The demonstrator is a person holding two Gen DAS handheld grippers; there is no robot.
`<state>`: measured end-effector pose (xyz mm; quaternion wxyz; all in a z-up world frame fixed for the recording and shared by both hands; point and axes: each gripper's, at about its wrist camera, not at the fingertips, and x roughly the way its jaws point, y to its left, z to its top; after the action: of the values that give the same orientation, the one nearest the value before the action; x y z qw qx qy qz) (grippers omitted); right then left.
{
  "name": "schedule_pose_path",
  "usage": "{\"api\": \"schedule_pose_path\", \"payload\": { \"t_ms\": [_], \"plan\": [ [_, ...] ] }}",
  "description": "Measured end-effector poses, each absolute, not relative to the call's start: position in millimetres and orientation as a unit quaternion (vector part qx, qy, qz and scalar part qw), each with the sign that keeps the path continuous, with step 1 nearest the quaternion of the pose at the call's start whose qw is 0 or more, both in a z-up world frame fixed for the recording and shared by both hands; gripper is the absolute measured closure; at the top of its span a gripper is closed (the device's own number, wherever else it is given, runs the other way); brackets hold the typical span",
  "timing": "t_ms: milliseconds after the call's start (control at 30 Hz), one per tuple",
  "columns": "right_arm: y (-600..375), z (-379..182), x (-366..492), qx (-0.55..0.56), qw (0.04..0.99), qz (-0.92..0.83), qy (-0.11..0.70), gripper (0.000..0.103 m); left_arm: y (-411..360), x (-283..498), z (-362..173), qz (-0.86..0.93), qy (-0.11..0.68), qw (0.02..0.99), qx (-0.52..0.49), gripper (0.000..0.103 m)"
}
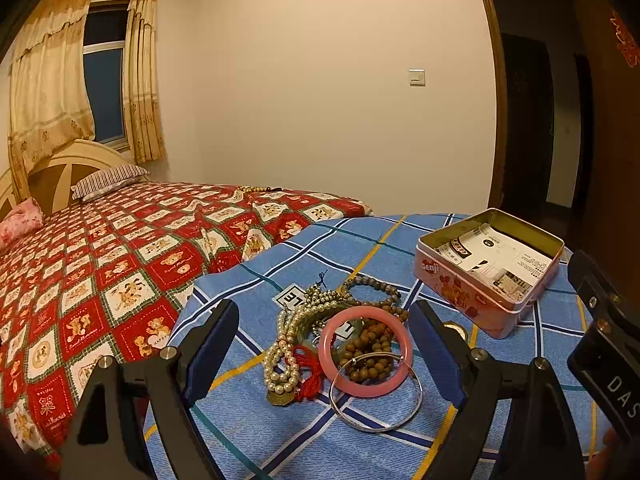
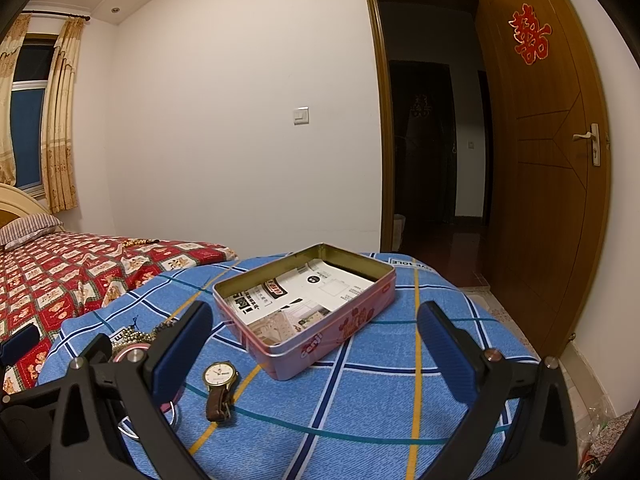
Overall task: Organize jewelry
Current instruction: 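Grasp the wristwatch with the right tool while the left tool grasps the silver bangle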
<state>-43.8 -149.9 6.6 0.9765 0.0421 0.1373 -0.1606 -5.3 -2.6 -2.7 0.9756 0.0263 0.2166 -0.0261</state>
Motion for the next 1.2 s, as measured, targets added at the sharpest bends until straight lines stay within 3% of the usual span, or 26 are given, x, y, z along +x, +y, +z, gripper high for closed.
{"api": "schedule_pose_path", "payload": {
  "t_ms": [333, 567, 800, 933, 967, 1033, 1200],
  "plan": [
    [-167.0, -2.6, -31.8, 0.084, 0.970, -0.133, 0.188, 0.001, 38.7, 5.1, -12.2, -0.048, 0.276, 0.959, 0.042, 0.016],
    [-149.3, -20.5, -1.6, 0.066, 0.951, -0.023, 0.301, 0.033, 69.2, 10.8, -21.7, -0.061, 0.308, 0.949, 0.018, 0.016],
    [-126.6, -55.3, 44.4, 0.043, 0.906, 0.027, 0.421, 0.045, 49.8, 16.3, -27.6, -0.136, 0.344, 0.929, -0.002, 0.017],
    [-118.6, -62.4, 51.1, 0.011, 0.899, 0.024, 0.436, 0.052, 30.6, 23.8, -34.2, -0.157, 0.369, 0.916, 0.014, 0.018],
    [-117.4, -63.0, 50.4, -0.003, 0.901, 0.021, 0.433, 0.057, 27.7, 26.2, -36.0, -0.160, 0.379, 0.911, 0.016, 0.027],
    [-118.6, -62.4, 48.8, -0.007, 0.902, 0.032, 0.430, 0.076, 23.2, 32.5, -41.2, -0.164, 0.402, 0.901, 0.014, 0.042],
    [-136.9, -60.6, 47.2, 0.040, 0.902, 0.068, 0.425, 0.077, 21.3, 45.3, -52.6, -0.161, 0.440, 0.884, 0.004, 0.071]
  ]
}}
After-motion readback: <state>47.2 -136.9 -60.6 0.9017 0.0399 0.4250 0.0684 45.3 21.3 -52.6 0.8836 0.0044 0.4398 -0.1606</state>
